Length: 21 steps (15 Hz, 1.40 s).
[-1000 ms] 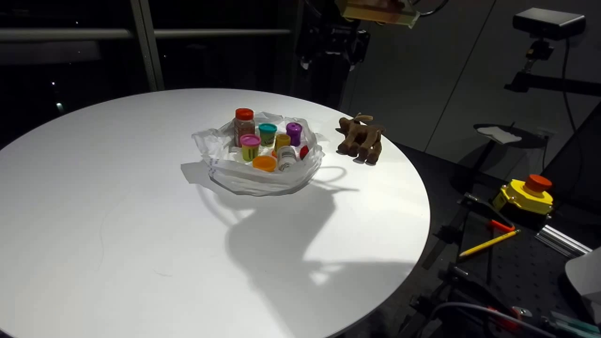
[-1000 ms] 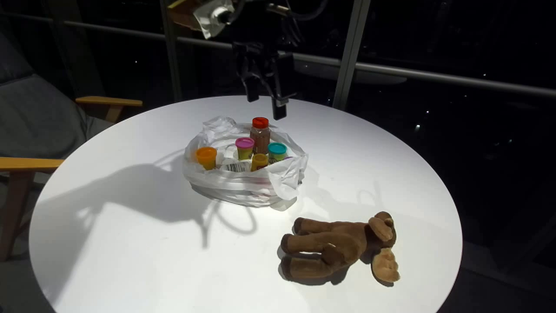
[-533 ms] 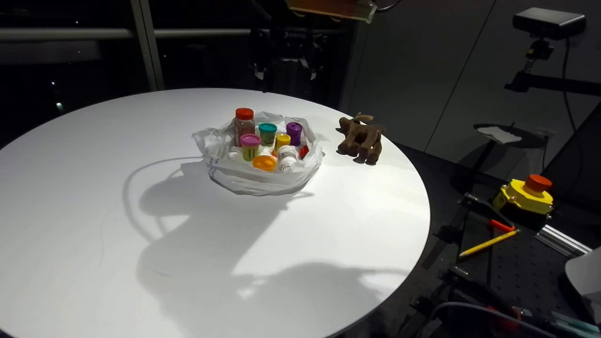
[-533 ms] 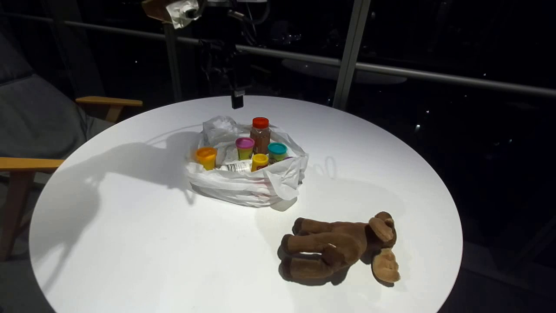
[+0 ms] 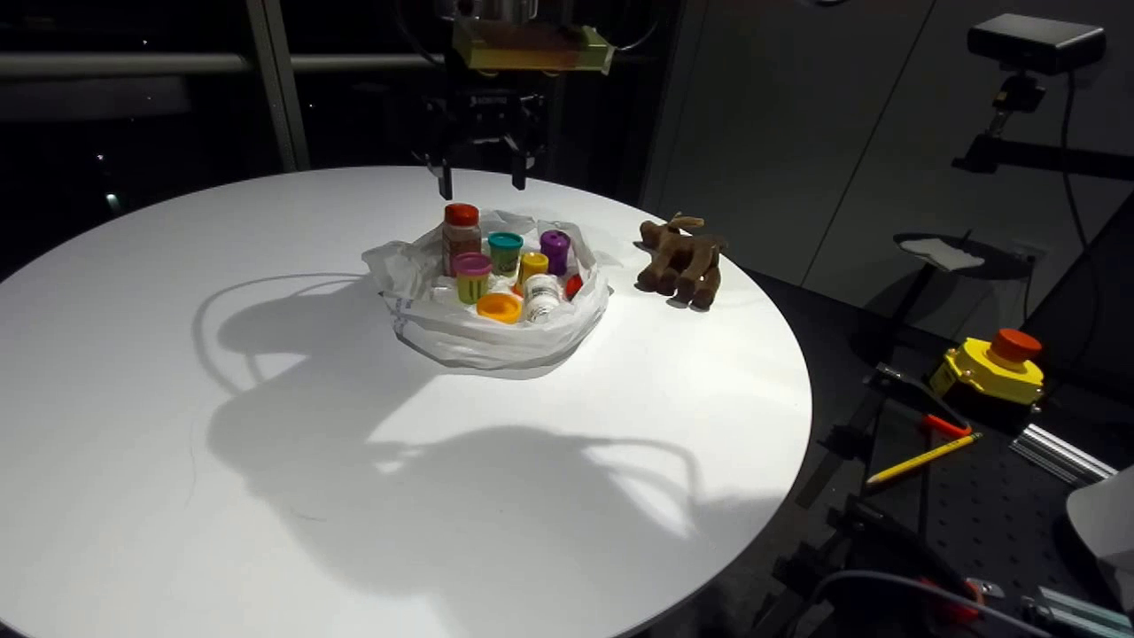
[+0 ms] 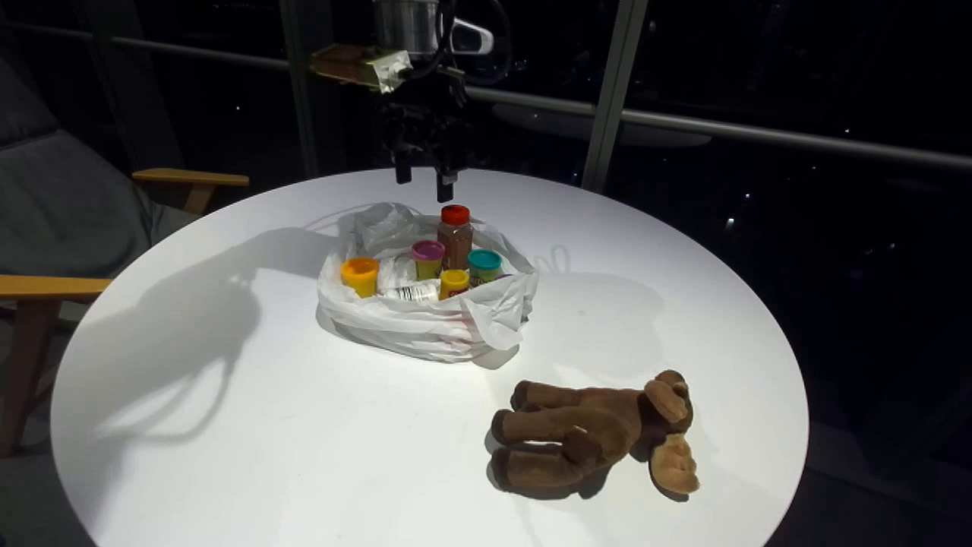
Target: Remove the things from the plastic bag and put them on the table
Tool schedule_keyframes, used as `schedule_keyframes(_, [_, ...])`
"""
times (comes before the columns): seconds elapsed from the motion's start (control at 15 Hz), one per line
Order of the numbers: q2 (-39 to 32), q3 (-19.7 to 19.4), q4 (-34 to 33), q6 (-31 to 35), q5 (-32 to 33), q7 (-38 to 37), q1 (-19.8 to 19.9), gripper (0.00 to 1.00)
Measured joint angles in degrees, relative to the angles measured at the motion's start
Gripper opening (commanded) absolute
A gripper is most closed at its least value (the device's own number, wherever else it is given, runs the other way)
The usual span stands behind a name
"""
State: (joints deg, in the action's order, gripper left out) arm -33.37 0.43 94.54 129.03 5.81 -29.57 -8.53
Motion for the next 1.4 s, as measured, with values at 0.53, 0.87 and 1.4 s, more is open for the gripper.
schedule_keyframes(0.53, [-11.0, -1.1, -16.0, -8.6, -0.3, 6.4, 0.3, 1.0])
schedule_keyframes(0.87, [-14.6, -1.1, -21.7, -10.9, -2.6, 9.2, 1.8, 1.0])
schedule_keyframes(1.4, [-18.9, -0.5, -27.3, -14.0, -6.9, 11.8, 3.1, 0.61])
